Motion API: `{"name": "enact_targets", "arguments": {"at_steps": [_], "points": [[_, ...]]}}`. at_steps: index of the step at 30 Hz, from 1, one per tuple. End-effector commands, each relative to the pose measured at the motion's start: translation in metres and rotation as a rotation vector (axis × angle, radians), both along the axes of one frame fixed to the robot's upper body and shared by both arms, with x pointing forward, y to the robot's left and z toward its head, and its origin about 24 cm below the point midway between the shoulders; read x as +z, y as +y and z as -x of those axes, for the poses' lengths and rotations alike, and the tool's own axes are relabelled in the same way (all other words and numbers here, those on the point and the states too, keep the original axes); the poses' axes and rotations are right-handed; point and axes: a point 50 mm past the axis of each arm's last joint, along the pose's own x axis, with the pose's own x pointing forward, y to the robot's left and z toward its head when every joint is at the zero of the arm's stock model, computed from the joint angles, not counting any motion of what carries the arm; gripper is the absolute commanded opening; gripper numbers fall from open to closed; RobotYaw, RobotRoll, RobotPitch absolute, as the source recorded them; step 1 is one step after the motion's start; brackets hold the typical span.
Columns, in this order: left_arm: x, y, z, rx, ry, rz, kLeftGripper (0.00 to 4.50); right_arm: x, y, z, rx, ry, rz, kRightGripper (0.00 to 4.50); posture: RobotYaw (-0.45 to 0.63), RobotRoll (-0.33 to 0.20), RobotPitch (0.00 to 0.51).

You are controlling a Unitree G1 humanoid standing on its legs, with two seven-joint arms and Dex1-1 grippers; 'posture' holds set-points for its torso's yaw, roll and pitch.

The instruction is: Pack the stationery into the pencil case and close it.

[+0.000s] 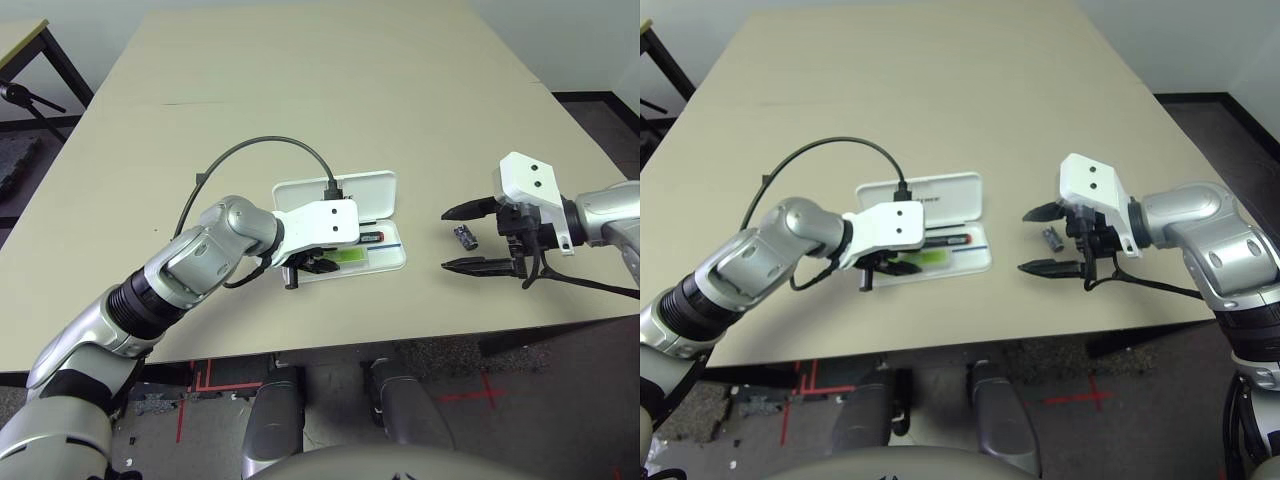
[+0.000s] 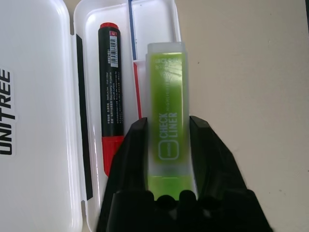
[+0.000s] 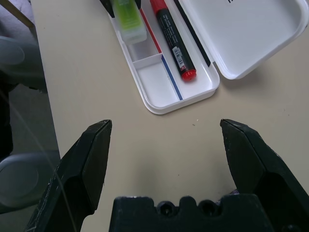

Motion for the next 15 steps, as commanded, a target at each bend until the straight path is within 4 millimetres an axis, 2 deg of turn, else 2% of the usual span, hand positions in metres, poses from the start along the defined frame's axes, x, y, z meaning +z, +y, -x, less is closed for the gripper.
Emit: {"name": "enact_targets", "arguments": {"at_steps": [1,5,6,9,15], "points": [[-0.004,0.001,0.003,-0.007,0.011,-0.014,2.9,0.001,0.0,0.002,0.001,-0.001,0.003,4.5,-0.06,0.0,0.139],[0.0,0.001,0.005,-0.001,0.004,0.025,4.33,-0.001,-0.003,0.002,-0.009,0.002,0.02,4.5,-0.06,0.0,0.139],[0.002,0.001,0.006,-0.001,-0.003,0.039,4.46,-0.002,-0.003,0.002,-0.012,0.002,0.02,4.5,-0.06,0.0,0.139],[0.012,0.004,0.01,-0.007,-0.014,0.077,4.46,-0.003,-0.004,0.002,-0.018,0.005,0.015,4.5,-0.06,0.0,0.137],[0.033,0.025,0.018,0.006,-0.078,0.102,4.46,-0.002,-0.006,0.003,-0.038,0.006,0.004,4.5,-0.07,0.0,0.138]]}}
